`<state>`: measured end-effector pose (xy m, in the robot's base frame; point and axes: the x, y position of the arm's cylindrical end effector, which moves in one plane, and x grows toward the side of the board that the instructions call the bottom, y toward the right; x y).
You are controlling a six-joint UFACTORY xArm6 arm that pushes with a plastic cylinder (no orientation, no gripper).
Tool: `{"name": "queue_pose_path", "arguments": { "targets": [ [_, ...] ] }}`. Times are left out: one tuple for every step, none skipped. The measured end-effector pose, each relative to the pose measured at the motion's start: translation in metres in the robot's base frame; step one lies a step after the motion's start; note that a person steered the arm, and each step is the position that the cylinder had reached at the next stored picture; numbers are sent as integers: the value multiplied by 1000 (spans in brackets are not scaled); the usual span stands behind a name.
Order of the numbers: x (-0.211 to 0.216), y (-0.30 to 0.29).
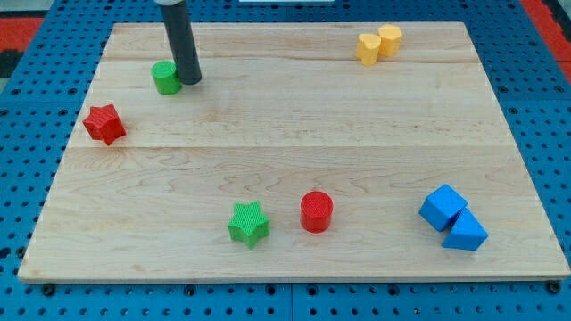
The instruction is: Move the green circle to the top left corner of the board
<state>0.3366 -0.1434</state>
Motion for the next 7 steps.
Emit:
{"name": "queue_pose_path", "arguments": {
  "targets": [
    [-5, -35],
    [-63, -67],
    [-54, -75],
    [39, -14],
    [156, -15],
    [256, 39],
    [282, 74]
  ]
}}
